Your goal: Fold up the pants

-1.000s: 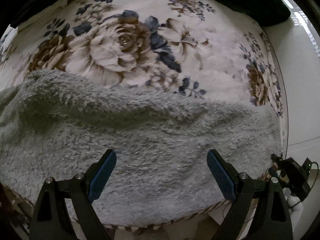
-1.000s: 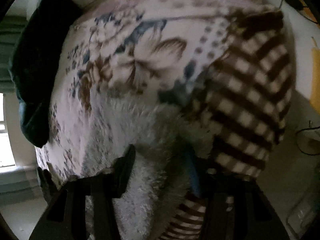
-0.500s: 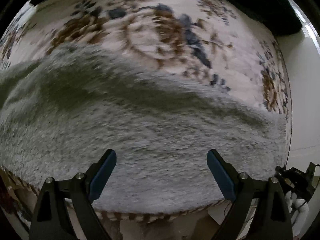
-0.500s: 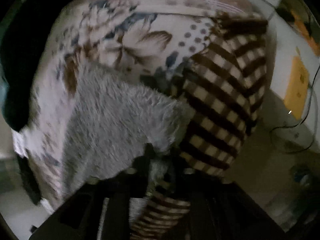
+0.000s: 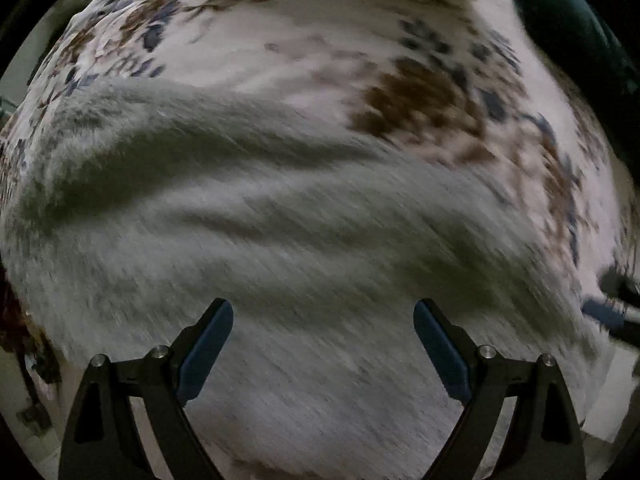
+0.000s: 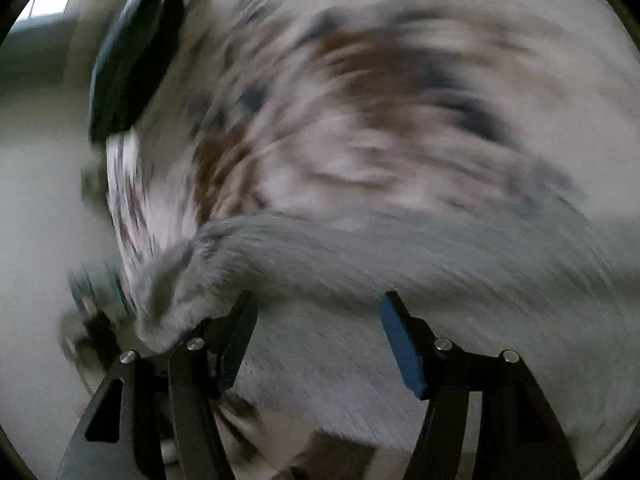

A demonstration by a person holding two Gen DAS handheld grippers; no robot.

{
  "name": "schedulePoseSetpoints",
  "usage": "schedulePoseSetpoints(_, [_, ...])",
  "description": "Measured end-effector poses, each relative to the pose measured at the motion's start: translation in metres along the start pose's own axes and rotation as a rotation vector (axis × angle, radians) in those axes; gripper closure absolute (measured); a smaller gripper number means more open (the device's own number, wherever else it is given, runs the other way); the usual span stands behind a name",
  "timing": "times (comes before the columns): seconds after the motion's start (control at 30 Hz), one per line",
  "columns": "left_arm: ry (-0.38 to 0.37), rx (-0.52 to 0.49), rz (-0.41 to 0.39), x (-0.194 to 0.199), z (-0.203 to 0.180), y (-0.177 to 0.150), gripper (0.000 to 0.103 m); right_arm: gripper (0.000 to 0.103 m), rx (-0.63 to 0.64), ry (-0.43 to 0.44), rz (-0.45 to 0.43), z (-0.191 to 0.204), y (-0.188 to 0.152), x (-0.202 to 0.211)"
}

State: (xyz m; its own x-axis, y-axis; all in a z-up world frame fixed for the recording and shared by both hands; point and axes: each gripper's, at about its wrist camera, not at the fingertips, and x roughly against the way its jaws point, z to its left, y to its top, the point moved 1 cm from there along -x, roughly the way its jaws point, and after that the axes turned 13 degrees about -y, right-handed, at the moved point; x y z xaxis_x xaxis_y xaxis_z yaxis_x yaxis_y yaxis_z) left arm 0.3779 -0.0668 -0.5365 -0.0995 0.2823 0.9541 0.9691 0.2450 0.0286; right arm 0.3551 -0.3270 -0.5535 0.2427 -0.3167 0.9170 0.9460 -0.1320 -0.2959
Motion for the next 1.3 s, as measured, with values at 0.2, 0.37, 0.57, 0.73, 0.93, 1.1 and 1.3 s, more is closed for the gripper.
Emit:
schedulePoseSetpoints(0.2, [-0.001,-0.003,0.019,-0.023,0.03,0.028,0.011,0.053,0.303,-0.27,0.173,0.096,0.063,-0.088])
schedulePoseSetpoints(0.37, [-0.05,-0.001,0.069,-0.056,0.048,0.034,0.0,0.089,0.281,-0.286,0.111,0.09,0.057,-0.073])
schedulePoseSetpoints(0.57, [-0.028,0.009,0.073,-0.07,0.054,0.04,0.0,0.092,0.146,-0.35,0.056,0.064,0.064,-0.052])
schedulePoseSetpoints(0.73, [-0.021,0.007,0.078,-0.053,0.046,0.047,0.0,0.053,0.093,-0.158,0.041,0.073,0.078,-0.02])
schedulePoseSetpoints(0.93, [0.037,0.011,-0.048,-0.001,0.055,0.046,0.0,0.051,0.275,-0.084,0.299,0.123,0.082,-0.072])
schedulePoseSetpoints(1.1, [0.048,-0.012,-0.025,-0.001,0.061,0.044,0.0,0.092,0.274,-0.197,0.239,0.134,0.102,-0.086])
schedulePoseSetpoints(1.3, [0.024,-0.016,0.019,-0.012,0.06,0.032,0.0,0.091,0.195,-0.165,0.144,0.127,0.135,-0.055])
